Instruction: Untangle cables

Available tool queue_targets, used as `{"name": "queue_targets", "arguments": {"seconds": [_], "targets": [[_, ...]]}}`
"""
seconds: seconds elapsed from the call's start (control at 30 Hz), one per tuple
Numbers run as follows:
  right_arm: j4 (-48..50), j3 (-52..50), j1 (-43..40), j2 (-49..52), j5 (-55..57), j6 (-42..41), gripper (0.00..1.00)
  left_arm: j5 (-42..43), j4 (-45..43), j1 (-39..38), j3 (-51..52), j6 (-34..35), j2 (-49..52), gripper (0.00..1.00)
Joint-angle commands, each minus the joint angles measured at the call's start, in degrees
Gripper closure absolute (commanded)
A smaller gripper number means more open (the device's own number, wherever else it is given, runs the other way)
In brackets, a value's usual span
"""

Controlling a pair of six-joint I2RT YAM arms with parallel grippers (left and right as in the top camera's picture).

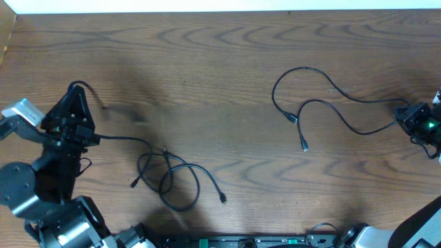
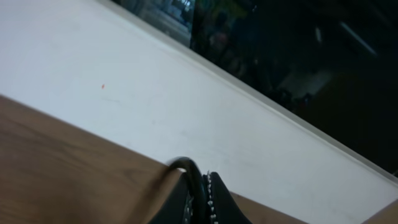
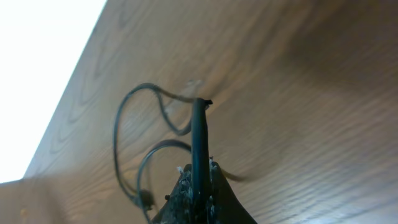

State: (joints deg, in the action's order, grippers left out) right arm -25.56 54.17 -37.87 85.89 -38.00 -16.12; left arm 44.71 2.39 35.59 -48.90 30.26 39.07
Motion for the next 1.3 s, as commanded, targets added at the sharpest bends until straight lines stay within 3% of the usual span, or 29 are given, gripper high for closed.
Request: {"name": "queue_targets", "arguments": {"seconds": [0.0, 0.17, 0.57, 0.97, 1.27], "targets": [[0.07, 0.55, 1.31, 0.28, -6.91, 1.86, 0.99, 4.17, -0.52, 0.31, -0.92, 0.52, 1.27, 0.92], [0.50, 0.55, 7.37, 0.28, -9.55, 3.61, 0.99, 10.16, -1.77, -0.74, -0.92, 1.70, 3.13, 0.93], [1.11, 0.55, 27.85, 0.28, -5.95, 6.99, 0.99, 10.08, -1.79, -11.56, -0.92, 4.52, 3.45, 0.92], [0.96, 0.55, 33.27, 0.28, -4.81, 8.48, 0.99, 6.67, -1.97, -22.23, -0.92, 6.69, 5.09, 0.93], [0.22, 0.55, 33.24, 0.28, -4.79, 8.52, 0.99, 6.64, 0.83, -27.58, -0.26, -8.57, 14.60, 0.93]]}}
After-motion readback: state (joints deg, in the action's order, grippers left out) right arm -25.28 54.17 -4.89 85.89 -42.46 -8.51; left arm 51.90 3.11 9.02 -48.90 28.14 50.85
